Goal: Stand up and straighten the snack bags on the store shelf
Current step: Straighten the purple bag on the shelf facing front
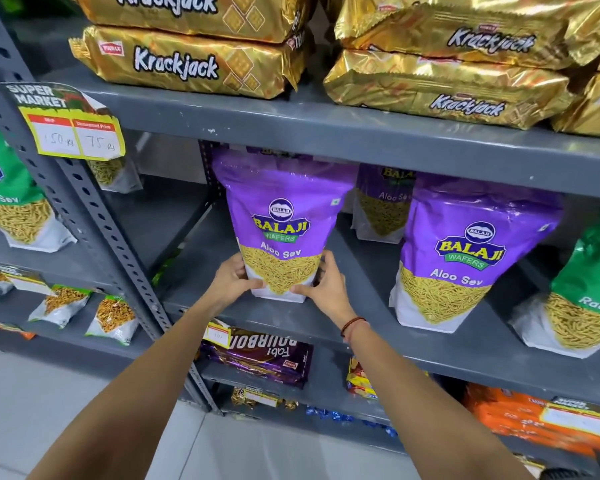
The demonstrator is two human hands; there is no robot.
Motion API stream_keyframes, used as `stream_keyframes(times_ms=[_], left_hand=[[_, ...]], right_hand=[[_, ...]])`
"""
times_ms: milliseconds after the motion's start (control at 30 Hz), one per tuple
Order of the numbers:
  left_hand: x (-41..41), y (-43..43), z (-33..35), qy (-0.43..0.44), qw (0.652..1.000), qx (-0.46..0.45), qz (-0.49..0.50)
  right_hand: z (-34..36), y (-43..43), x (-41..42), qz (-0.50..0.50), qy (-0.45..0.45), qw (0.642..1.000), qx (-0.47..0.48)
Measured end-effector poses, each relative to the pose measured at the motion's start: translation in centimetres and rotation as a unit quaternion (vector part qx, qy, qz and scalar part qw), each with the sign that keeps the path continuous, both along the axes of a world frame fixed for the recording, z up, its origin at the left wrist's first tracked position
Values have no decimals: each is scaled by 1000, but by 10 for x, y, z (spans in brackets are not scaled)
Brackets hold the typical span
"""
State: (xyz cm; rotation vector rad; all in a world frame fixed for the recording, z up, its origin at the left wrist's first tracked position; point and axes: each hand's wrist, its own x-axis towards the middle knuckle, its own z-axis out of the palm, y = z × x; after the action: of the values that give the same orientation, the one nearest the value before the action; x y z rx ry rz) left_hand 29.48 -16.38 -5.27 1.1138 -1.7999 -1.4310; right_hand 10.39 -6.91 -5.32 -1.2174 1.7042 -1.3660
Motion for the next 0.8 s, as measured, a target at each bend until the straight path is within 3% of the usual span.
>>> stream_keyframes(times_ms=[267, 433, 800], left_hand=[[10, -4, -20, -52, 999, 4, 12], [20, -5, -27, -116, 993, -23, -6], [56, -32, -27, -152, 988, -28, -2]], right_hand=[[-21, 8, 3, 13, -28, 999, 10], [-33, 12, 19, -28, -50, 998, 19], [-33, -12, 61, -22, -14, 999, 31]])
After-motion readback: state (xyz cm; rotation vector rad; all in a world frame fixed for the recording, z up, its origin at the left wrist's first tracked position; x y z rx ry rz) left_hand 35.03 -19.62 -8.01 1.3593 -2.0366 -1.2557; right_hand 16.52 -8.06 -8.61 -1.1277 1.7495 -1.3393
